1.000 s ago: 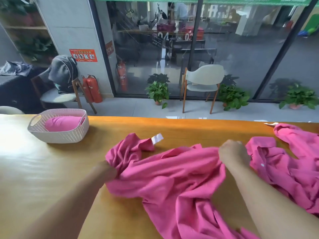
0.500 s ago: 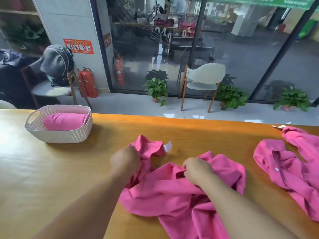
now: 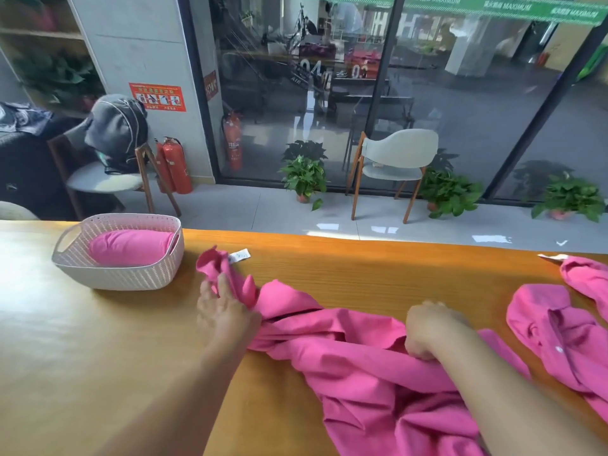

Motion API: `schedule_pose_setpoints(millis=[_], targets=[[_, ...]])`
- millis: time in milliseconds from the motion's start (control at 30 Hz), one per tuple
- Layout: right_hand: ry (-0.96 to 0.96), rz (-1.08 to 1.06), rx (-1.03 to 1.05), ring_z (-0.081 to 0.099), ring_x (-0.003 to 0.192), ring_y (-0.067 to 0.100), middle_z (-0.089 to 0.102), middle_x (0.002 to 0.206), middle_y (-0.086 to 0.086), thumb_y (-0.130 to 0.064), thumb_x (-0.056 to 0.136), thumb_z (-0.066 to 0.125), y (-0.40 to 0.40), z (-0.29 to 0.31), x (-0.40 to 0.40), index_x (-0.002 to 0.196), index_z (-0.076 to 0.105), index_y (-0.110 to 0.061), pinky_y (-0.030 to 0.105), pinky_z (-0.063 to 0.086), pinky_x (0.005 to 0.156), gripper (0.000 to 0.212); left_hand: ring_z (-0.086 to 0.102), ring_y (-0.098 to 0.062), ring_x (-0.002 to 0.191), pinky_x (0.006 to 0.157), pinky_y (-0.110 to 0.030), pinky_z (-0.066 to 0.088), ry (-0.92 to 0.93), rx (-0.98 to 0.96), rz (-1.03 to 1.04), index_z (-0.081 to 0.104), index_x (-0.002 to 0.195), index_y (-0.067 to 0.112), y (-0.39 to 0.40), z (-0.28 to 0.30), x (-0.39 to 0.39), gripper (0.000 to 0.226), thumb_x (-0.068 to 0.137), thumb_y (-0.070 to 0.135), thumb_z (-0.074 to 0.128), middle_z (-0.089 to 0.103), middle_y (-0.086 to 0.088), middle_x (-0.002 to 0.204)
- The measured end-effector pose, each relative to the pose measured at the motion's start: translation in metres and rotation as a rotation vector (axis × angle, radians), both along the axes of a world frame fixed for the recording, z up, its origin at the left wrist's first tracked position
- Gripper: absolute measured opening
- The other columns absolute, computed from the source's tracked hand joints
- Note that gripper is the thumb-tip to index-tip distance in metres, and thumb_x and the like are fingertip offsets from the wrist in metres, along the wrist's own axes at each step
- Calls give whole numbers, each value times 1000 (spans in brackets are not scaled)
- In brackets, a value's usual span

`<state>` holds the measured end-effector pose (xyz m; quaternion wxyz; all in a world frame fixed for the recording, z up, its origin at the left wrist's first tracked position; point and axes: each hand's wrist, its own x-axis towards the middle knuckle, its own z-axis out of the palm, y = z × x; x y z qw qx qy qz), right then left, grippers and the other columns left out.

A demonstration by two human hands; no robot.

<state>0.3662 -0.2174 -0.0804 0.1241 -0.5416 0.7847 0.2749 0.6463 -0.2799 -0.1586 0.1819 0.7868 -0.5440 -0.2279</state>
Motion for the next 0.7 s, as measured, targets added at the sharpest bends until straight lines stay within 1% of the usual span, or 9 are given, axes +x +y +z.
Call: schedule_pose_setpoints(millis=[133, 200, 267, 333, 400, 433, 500, 633, 700], targets=[[-637, 74, -434, 38, 138, 19, 34, 155, -2, -32, 93, 57, -25, -12, 42, 145, 45, -22, 30, 33, 113, 55, 62, -36, 93, 79, -43, 49, 244, -61, -49, 51, 104, 13, 4, -7, -14, 28, 80, 13, 65, 64, -13, 92], [-759, 84, -419, 31, 144, 20, 27, 160, -1, -49, 92, 59, -39, -26, 72, 154, 30, -20, 31, 27, 117, 73, 63, -33, 97, 80, -38, 50, 386, -95, 38, 52, 117, 14, 13, -6, -21, 39, 81, 12, 66, 65, -11, 96], [-728, 78, -306, 28, 146, 22, 28, 160, 3, -58, 88, 61, -48, -44, 93, 156, 24, -18, 35, 27, 118, 87, 55, -32, 119, 94, -36, 44, 482, -106, 201, 37, 142, 10, 17, -6, -20, 73, 80, 23, 73, 57, -14, 125], [-708, 100, -278, 50, 130, 26, 56, 140, 7, -47, 88, 64, -55, -57, 100, 136, 55, -17, 31, 42, 102, 57, 53, -35, 120, 95, -38, 44, 489, -43, 340, 37, 142, 5, 12, -10, -9, 83, 77, 40, 76, 55, -18, 130], [-748, 140, -388, 63, 102, 29, 72, 103, 8, -32, 91, 60, -61, -56, 103, 93, 69, -16, 33, 45, 78, 19, 62, -35, 93, 81, -40, 50, 482, 24, 322, 63, 110, 4, 6, -13, 8, 47, 77, 36, 70, 68, -14, 99], [-781, 139, -452, 63, 93, 28, 71, 93, 7, -29, 93, 58, -63, -50, 100, 85, 68, -13, 35, 43, 73, 21, 62, -35, 81, 74, -41, 52, 489, 23, 299, 69, 92, 6, 5, -13, 17, 27, 76, 28, 64, 68, -13, 82], [-865, 92, -605, 58, 84, 25, 65, 85, 6, -26, 97, 55, -67, -30, 88, 79, 66, -12, 36, 37, 69, 26, 60, -36, 72, 67, -40, 51, 521, -16, 365, 68, 79, 10, 3, -12, 33, 16, 79, 17, 54, 65, -13, 71], [-1088, -229, -1016, 61, 75, 21, 67, 74, 7, -28, 96, 53, -77, 7, 39, 74, 63, -11, 36, 45, 75, 30, 62, -36, 80, 77, -45, 56, 928, -156, 644, 57, 93, 2, 3, -14, 56, 18, 93, 4, 38, 58, -16, 91], [-1175, -358, -1079, 60, 75, 25, 66, 74, 11, -21, 90, 55, -82, 11, 25, 75, 64, -10, 37, 46, 72, 21, 59, -31, 73, 69, -37, 54, 1043, -177, 701, 55, 100, 1, 3, -11, 56, 26, 89, -5, 33, 54, -15, 94]])
